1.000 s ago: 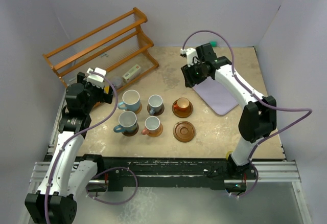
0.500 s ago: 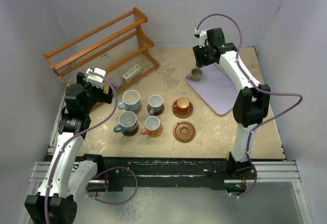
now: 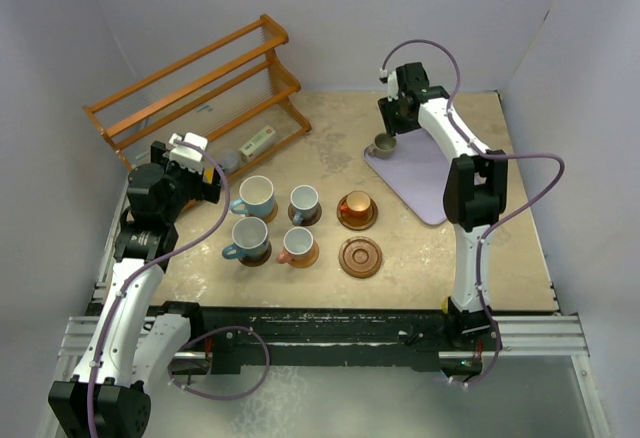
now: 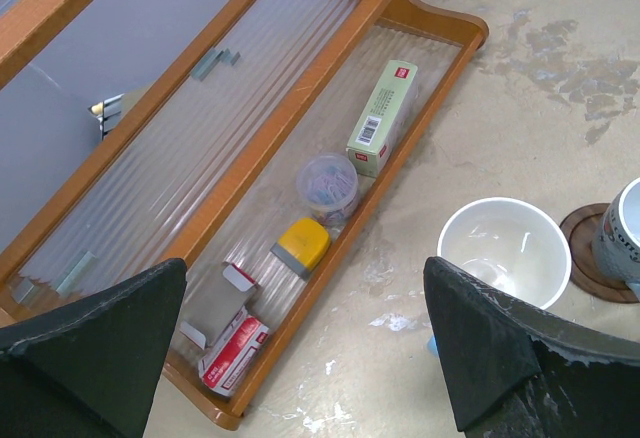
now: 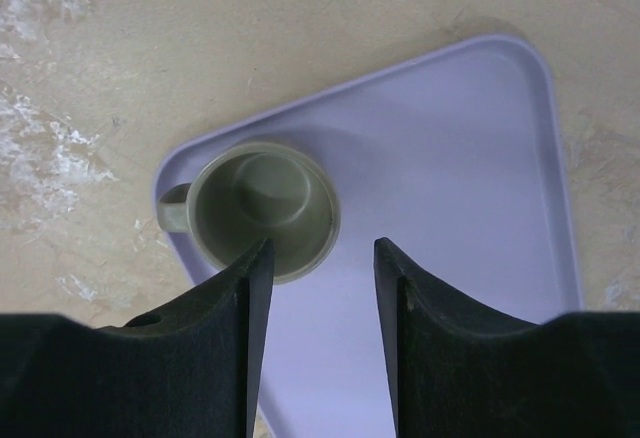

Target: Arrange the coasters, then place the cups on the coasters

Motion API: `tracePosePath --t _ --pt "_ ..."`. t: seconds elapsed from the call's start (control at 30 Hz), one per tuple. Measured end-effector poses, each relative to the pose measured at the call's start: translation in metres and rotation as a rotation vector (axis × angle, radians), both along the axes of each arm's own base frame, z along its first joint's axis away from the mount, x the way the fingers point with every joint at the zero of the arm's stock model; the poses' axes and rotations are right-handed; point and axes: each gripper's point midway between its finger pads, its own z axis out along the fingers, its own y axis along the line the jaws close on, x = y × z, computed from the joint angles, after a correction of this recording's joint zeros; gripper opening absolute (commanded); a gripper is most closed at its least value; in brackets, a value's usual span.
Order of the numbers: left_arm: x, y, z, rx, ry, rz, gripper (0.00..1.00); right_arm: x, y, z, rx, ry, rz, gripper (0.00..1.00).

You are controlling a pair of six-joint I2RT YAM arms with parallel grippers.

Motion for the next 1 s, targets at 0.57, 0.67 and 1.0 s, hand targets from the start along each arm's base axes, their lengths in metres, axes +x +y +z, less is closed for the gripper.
tracePosePath --t 0.57,0.67,1.0 --pt "0.0 -0.001 0.0 -0.001 0.001 -0.004 0.99 -0.003 -0.003 -0.041 -0.022 0.09 -0.003 0.29" --pt "0.0 -0.001 0.0 -0.001 0.001 -0.005 0.99 -0.002 -0.003 -0.046 -0.024 0.099 -0.004 0.25" --pt "0.0 -0.003 -0.001 -0.004 0.002 -0.014 0.99 -0.001 -0.003 -0.048 -0.027 0.112 -0.004 0.05"
